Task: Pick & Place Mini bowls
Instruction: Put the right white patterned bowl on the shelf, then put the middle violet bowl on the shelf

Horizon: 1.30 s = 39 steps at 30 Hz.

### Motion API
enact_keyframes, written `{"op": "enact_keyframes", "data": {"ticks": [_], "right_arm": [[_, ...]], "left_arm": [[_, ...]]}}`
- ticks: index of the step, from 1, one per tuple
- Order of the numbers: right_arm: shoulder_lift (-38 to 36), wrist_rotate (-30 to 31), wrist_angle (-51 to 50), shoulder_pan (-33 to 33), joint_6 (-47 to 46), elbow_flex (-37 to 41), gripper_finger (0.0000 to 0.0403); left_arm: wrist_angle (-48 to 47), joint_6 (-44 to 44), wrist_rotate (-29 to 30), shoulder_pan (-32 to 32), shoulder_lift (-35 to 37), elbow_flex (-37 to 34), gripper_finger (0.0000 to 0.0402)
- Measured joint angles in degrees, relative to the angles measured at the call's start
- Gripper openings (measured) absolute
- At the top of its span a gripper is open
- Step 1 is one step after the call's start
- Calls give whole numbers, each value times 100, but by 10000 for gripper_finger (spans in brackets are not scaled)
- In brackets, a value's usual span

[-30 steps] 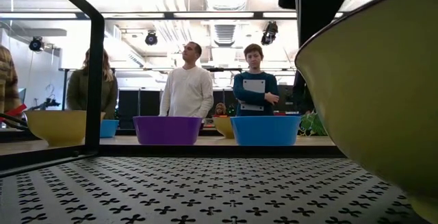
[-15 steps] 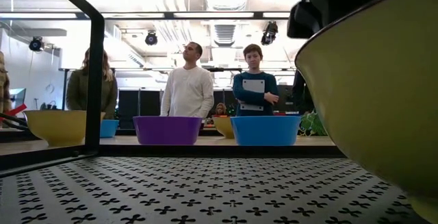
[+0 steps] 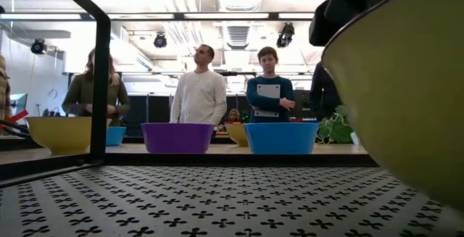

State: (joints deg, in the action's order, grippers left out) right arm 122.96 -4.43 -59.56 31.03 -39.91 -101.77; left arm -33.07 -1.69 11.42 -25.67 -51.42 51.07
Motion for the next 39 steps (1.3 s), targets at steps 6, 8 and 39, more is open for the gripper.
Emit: {"op": "enact_keyframes", "data": {"ticks": [6, 8, 39], "right_arm": [[0, 73, 1, 26, 0, -1, 8], [-27, 263, -11, 26, 8, 2, 8], [-1838, 2259, -1231, -1160, 23, 43, 8]], "left_arm": [[2, 0, 2, 2, 0, 0, 0], [-1, 0, 21, 2, 0, 0, 0], [-78, -101, 216, 385, -32, 385, 0]]}}
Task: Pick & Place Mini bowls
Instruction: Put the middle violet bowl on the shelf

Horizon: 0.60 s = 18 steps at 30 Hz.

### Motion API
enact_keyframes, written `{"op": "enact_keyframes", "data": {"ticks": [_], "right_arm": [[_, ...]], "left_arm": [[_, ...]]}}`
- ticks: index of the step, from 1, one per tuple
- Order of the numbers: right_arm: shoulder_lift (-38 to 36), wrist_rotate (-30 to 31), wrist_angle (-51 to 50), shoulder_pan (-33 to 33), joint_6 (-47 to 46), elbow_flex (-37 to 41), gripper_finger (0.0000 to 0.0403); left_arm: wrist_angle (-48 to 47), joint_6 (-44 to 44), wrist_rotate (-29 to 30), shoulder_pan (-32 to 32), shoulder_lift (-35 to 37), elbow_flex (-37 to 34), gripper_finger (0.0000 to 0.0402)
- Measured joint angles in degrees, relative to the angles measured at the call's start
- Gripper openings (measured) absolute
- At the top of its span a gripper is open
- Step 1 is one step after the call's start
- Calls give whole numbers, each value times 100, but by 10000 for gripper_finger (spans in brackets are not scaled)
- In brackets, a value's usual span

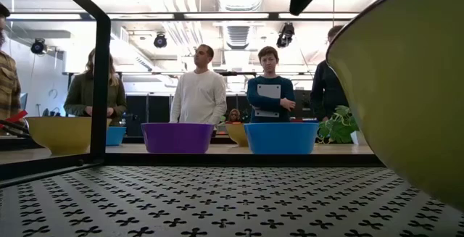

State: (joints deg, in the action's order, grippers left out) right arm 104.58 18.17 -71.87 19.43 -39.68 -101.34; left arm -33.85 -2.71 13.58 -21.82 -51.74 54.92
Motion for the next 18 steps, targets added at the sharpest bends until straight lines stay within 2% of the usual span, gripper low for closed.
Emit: {"op": "enact_keyframes", "data": {"ticks": [9, 14, 18], "right_arm": [[-125, -25, -47, -545, 708, 0, 8], [-127, -233, -53, -875, 1161, 0, 8], [-127, -328, -61, -1046, 1527, 0, 8]], "left_arm": [[-659, -45, -9, 987, -209, 175, 0], [-879, -35, -22, 1566, -272, 134, 0], [-886, -31, -268, 1975, -342, 116, 0]]}}
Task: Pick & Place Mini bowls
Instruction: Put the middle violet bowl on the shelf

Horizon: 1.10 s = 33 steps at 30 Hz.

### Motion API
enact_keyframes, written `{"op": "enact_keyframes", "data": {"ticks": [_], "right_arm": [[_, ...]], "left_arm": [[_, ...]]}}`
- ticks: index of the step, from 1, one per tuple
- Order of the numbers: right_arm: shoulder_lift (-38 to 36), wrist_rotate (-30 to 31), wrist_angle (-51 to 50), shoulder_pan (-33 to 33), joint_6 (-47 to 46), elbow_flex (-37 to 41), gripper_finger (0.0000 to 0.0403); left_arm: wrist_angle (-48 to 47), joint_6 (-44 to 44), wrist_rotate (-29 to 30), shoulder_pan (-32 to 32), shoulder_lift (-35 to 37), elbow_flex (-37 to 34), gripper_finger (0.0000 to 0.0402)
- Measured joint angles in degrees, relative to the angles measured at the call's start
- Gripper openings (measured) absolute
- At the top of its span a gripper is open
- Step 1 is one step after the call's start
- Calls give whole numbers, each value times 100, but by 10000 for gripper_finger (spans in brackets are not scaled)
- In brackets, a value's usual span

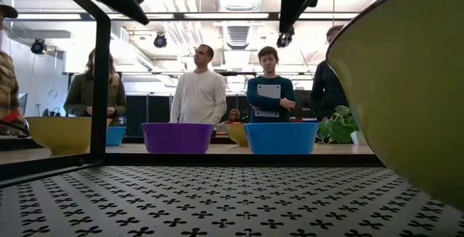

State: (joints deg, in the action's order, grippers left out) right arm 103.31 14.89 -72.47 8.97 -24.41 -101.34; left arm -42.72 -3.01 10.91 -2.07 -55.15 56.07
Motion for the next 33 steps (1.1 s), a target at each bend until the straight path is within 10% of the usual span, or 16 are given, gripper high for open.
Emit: {"op": "enact_keyframes", "data": {"ticks": [33], "right_arm": [[-489, 27, 638, -678, 1521, 11, 8]], "left_arm": [[950, 1339, -586, 964, -1658, -743, 0]]}}
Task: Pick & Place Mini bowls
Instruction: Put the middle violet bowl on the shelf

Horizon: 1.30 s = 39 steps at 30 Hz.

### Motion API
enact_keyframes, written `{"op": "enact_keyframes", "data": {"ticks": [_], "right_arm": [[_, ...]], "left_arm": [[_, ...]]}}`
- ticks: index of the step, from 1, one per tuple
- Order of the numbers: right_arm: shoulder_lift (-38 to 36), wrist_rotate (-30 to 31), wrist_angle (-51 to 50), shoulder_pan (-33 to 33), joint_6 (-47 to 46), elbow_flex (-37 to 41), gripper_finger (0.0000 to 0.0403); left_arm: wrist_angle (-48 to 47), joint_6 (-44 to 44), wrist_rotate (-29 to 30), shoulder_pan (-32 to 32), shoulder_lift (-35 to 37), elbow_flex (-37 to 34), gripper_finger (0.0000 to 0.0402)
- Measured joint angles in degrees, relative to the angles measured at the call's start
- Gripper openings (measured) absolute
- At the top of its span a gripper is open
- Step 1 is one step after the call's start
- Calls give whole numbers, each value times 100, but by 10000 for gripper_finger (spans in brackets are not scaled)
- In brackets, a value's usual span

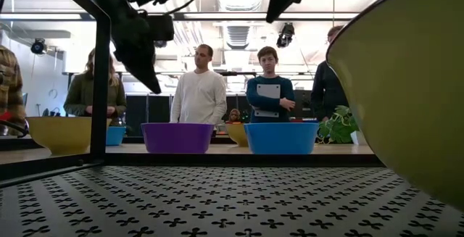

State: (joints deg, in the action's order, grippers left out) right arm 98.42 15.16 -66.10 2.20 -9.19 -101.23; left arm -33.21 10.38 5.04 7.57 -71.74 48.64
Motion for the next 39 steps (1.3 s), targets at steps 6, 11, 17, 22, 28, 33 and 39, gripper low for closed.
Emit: {"op": "enact_keyframes", "data": {"ticks": [6, 11, 17, 22, 28, 33, 39], "right_arm": [[-18, 0, 65, 0, 64, 2, 8], [-20, -2, 66, 0, 89, 2, 8], [-20, -2, 71, 0, 157, 2, 8], [-20, -3, 93, 0, 191, 2, 8], [-20, -2, 103, 0, 193, 4, 8], [-20, -4, 111, 0, 188, 4, 8], [-20, -4, 119, 0, 190, 4, 8]], "left_arm": [[23, 109, 30, 4, -309, -4, 4], [28, 119, 30, 14, -503, -5, 42], [230, 790, 45, 24, -767, -4, 90], [323, 973, 179, 26, -1094, -6, 96], [432, 972, 281, 35, -1255, 46, 96], [436, 939, 281, 37, -1255, 72, 96], [546, 939, 279, 42, -1521, 72, 96]]}}
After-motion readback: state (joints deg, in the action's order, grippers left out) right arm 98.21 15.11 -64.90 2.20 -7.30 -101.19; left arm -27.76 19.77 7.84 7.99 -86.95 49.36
